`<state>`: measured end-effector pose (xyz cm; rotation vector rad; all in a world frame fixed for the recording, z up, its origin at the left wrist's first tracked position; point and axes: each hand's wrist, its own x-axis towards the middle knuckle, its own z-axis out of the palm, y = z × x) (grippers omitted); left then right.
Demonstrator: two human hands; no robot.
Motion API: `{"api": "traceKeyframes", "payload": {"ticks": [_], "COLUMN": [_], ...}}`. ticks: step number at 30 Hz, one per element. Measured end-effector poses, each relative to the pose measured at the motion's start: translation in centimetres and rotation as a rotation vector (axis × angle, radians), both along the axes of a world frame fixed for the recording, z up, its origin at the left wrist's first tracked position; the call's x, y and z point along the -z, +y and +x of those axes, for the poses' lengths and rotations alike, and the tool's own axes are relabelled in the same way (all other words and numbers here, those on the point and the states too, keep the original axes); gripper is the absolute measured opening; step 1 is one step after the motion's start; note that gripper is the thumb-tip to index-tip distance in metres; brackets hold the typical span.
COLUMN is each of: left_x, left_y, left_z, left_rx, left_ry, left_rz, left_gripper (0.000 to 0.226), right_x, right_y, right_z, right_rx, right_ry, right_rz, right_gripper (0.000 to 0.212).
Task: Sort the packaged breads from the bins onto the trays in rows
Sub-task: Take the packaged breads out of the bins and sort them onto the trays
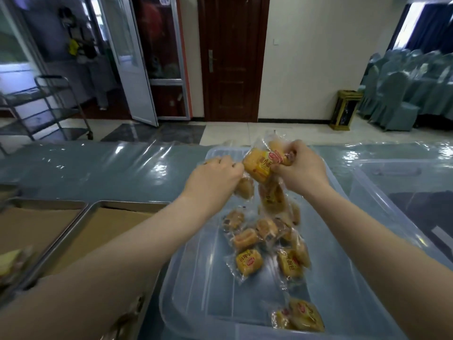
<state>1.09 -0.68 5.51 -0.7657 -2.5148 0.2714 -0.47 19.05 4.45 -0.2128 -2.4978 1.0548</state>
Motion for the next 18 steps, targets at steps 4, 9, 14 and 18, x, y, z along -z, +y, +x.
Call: {"api": "traceKeyframes", "payload": {"ticks": [4,9,14,18], "left_x": [-2.7,-3.7,-3.4,-1.7], "left_y": [-6.0,-15.8,-30.3,-41.8], "left_z": [1.1,3.9,8.9,13.1], "left_rx": [-0.047,-0.157,-0.303,-0.441], "left_ry": [0.066,0.118,0.121,0.11], "left_rz": [0.125,0.17,0.173,0.19], "left_gripper": [0.03,0.034,0.025,0.023], "right_x": [-3.2,-5.1,-4.6,-2.3], "right_y": [-5.7,-15.2,-30.4,-42.9], "right_z": [0.9,2.1,3.9,5.5], "right_rx": [-0.066,-0.199,-0.331,-0.453], "right_ry": [0.109,0.16,0.152,0.085], "right_rz": [-0.065,-0.129,-0.154,-0.192], "right_gripper": [0.03,0.034,0.035,0.032]}}
